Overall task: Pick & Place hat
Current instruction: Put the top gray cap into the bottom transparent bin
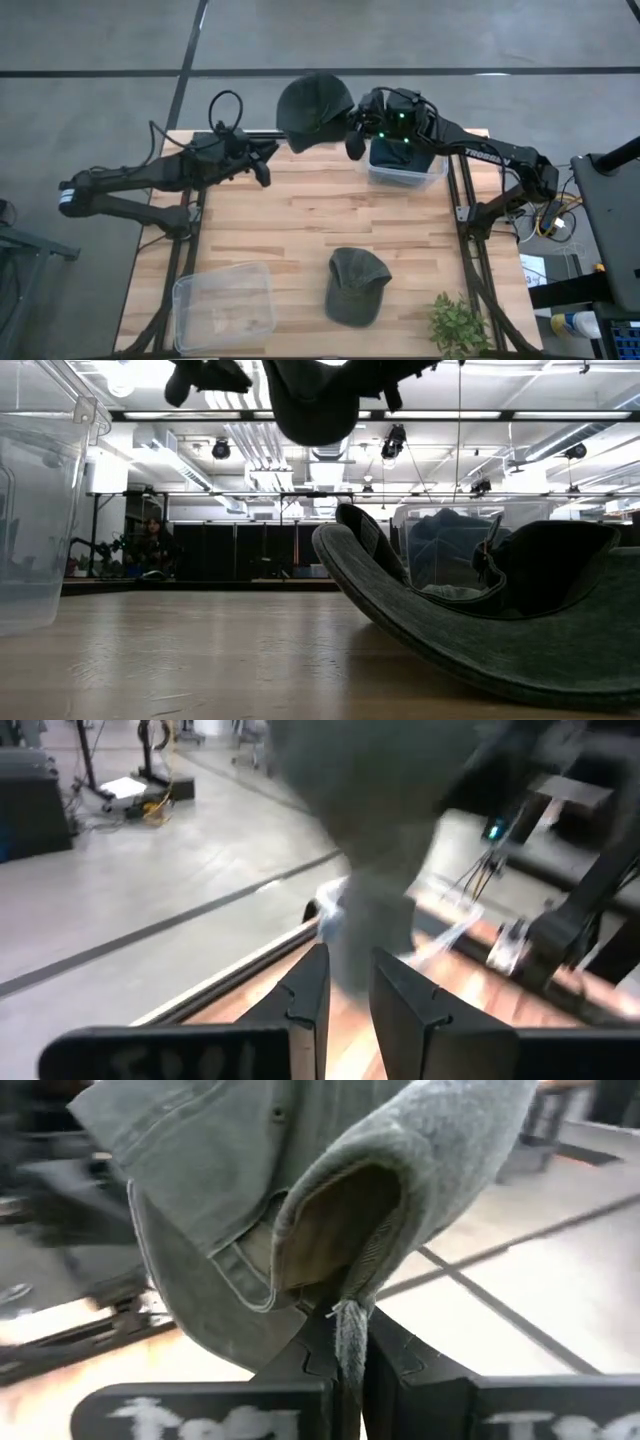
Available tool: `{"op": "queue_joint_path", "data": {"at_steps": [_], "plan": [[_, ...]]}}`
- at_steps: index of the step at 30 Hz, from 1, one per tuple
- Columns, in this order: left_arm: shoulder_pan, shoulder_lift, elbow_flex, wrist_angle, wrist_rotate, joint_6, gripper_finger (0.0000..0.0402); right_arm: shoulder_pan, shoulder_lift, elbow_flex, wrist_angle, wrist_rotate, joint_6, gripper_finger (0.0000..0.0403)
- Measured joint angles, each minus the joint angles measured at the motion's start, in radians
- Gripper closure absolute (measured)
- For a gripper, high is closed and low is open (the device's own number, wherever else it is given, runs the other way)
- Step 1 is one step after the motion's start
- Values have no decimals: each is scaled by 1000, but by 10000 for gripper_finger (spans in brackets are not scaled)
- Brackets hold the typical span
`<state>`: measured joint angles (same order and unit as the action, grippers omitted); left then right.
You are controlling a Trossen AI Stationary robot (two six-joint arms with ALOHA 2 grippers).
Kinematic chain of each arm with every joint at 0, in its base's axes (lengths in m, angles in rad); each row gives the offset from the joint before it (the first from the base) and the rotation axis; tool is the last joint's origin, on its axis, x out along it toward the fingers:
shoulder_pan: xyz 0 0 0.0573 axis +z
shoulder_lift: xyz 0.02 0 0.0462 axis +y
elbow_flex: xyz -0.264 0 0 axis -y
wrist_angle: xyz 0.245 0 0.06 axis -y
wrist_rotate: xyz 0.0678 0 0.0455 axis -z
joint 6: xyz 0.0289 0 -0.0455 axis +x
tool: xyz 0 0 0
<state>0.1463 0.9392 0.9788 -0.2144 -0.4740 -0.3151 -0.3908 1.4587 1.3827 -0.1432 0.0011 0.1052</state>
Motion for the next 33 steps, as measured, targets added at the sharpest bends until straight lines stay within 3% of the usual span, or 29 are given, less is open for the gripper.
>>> {"op": "queue_joint_path", "data": {"at_steps": [2,4,10,14,21,33], "plan": [[0,-21,0,-61,-3,1,338,0,-16,0,-21,-64,-22,393],[0,-41,0,-127,-4,1,338,-8,-29,0,-39,-197,-37,393],[0,-83,-1,-255,-27,1,337,-45,-46,0,-45,-801,32,394],[0,-92,-1,-279,-30,4,337,-32,-34,0,-47,-1084,154,393],[0,-93,-2,-306,-22,3,337,60,-8,-1,-38,-1236,308,392],[0,-93,-2,-309,40,2,337,198,10,-1,86,-1231,341,390]]}}
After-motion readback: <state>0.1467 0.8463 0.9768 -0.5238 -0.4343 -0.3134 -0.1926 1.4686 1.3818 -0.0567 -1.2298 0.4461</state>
